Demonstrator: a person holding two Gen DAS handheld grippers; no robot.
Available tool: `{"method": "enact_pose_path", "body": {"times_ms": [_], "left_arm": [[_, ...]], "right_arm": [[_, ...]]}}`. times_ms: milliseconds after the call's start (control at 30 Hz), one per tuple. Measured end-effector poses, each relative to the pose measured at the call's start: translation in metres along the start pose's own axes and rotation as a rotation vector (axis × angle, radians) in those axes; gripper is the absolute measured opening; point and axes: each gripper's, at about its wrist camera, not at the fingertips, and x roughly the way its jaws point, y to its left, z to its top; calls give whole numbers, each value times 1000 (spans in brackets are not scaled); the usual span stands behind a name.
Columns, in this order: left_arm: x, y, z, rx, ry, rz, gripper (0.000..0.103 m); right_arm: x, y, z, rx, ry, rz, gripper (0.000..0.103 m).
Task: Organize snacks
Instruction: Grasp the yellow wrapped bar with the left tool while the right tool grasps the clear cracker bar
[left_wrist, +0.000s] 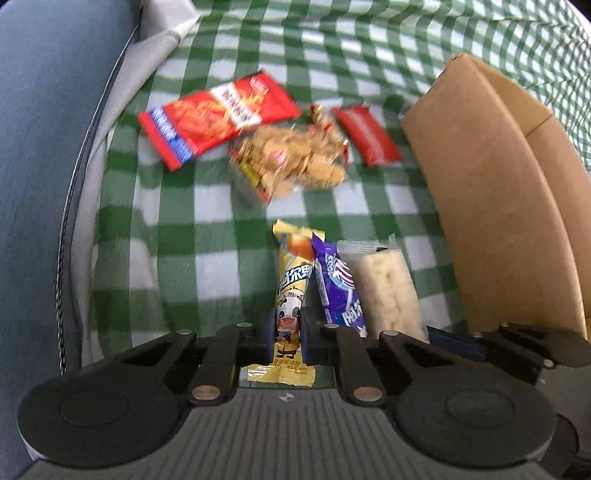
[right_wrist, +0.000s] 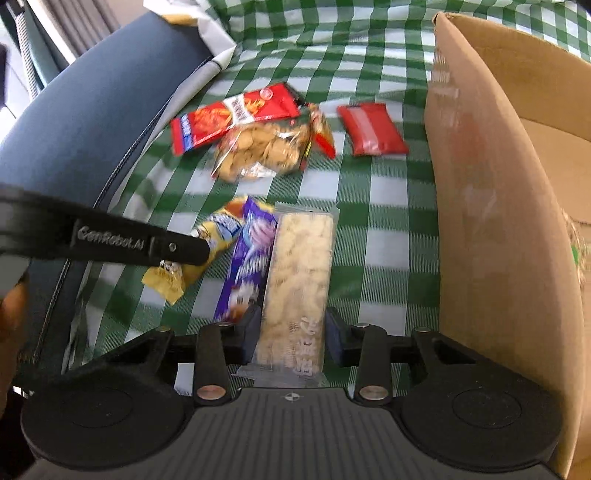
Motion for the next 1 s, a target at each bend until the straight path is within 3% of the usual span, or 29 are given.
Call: {"method": "enact_pose_path", "body": {"times_ms": [233, 367, 1000], "left_arm": [[2, 2, 3, -30, 7, -5, 18], [10, -5, 6, -11, 30, 14, 30], [28, -17, 14, 21, 64, 45, 30]], "right_arm": [[-2, 2, -10, -29, 12, -18, 44], [3, -1, -8, -20, 17, -29, 46], [9, 1, -2, -29, -5, -72, 45]]}}
